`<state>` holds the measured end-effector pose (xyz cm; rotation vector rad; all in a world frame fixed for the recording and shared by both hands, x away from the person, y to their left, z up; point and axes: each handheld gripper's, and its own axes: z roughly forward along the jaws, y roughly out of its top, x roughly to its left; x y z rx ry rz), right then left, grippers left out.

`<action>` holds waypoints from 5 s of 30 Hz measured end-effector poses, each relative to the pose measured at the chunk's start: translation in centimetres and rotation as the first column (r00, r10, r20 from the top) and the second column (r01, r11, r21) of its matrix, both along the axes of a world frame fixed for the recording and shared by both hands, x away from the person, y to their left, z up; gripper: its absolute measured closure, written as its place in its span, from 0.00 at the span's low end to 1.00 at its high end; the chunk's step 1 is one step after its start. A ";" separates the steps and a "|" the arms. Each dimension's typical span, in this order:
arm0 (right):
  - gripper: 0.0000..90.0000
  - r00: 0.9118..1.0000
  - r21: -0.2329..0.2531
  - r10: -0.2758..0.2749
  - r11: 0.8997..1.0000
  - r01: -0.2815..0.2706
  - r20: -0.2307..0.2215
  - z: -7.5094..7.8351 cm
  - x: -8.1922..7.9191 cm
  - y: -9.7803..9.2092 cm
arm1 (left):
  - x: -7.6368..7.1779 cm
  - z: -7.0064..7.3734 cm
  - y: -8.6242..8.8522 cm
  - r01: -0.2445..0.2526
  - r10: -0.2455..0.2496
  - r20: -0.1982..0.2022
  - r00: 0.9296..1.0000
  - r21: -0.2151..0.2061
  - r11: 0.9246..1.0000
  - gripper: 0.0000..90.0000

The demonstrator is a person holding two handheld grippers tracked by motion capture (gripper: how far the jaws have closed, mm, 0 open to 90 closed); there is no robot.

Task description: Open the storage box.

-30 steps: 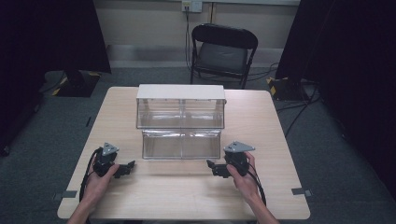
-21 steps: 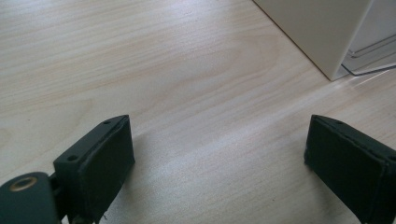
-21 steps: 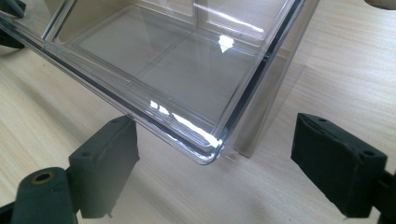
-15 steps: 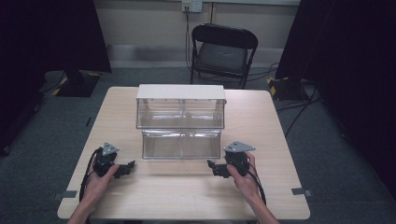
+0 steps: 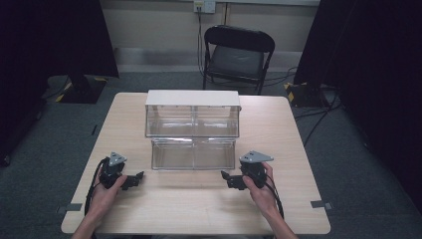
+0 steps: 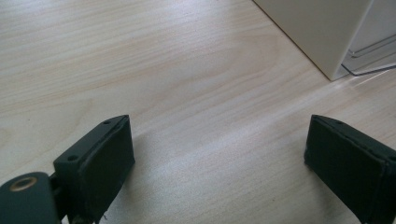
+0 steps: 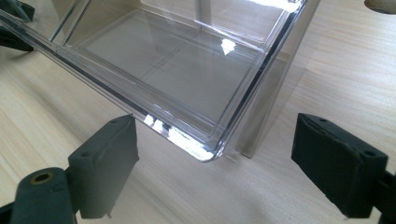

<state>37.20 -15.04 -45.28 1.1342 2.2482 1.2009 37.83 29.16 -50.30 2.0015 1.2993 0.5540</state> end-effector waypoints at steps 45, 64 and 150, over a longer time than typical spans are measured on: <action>0.15 0.999 0.068 -0.014 0.998 0.012 0.038 1.3 -0.3 -0.3 | 0.0 0.0 0.0 -0.001 0.001 0.001 1.000 0.001 1.000 0.09; 0.16 0.999 0.083 -0.019 0.996 0.016 0.041 1.8 -0.3 -0.1 | 0.0 0.0 0.0 0.000 0.000 0.000 1.000 0.001 1.000 0.09; 0.16 0.998 0.115 -0.029 0.993 0.022 0.059 4.4 2.9 1.1 | 0.0 0.0 0.0 -0.002 0.002 0.001 1.000 0.000 1.000 0.09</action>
